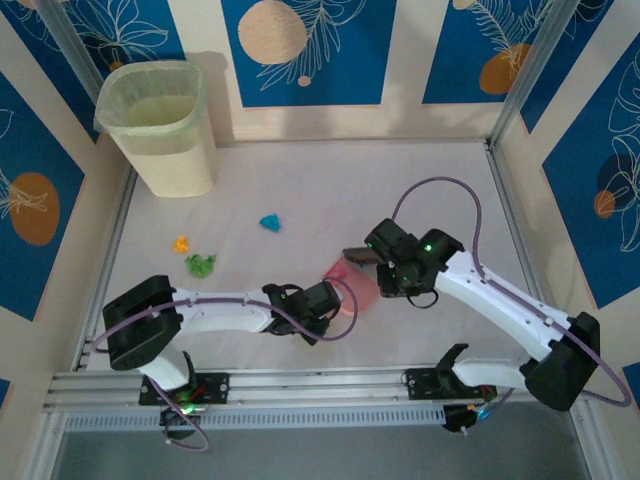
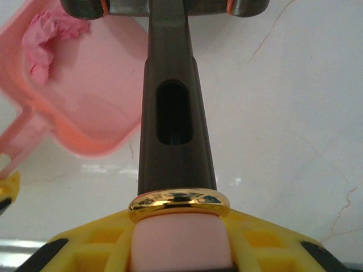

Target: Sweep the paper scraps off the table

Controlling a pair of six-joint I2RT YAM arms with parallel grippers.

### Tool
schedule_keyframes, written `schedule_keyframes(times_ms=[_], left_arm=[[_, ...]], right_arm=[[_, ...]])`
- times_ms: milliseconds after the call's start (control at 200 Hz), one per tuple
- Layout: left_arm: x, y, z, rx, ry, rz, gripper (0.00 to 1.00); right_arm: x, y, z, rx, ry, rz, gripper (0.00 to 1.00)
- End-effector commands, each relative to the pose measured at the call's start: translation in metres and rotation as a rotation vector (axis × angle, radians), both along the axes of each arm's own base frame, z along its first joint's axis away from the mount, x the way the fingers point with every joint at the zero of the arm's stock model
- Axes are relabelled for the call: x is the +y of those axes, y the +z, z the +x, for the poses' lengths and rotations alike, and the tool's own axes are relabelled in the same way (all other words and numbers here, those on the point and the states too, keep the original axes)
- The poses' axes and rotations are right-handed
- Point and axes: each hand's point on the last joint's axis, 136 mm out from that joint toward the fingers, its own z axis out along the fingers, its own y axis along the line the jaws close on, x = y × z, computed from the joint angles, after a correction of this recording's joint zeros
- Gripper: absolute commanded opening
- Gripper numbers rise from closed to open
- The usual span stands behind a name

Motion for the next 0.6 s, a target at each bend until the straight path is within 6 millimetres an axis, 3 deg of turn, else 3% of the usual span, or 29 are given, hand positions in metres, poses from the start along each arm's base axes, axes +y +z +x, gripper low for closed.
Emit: schedule_keyframes(times_ms=[0,265,435,595], left_arm=[[0.005,-0.002,0.009,-0.008,0.068,0.007,0.0],[0.009,-0.003,0.014,-0.021,0.118,-0.025,0.0],[0.01,-0.004,0.014,-0.022,0.133,-0.04,0.0],[0.012,0.001,0.015,-0.039,0.148,-0.069,0.0]], right_arm=[[-0.005,0.002,-0.025,0.049,-0.015,0.027,0.0],[0.007,0.013,-0.056,0.103,0.032,0.206,0.0],[0.012,0.028,-0.061,0.073,0.051,0.313,0.0],[-0.001,0.037,-0.057,0.019,0.005,0.325,0.0]])
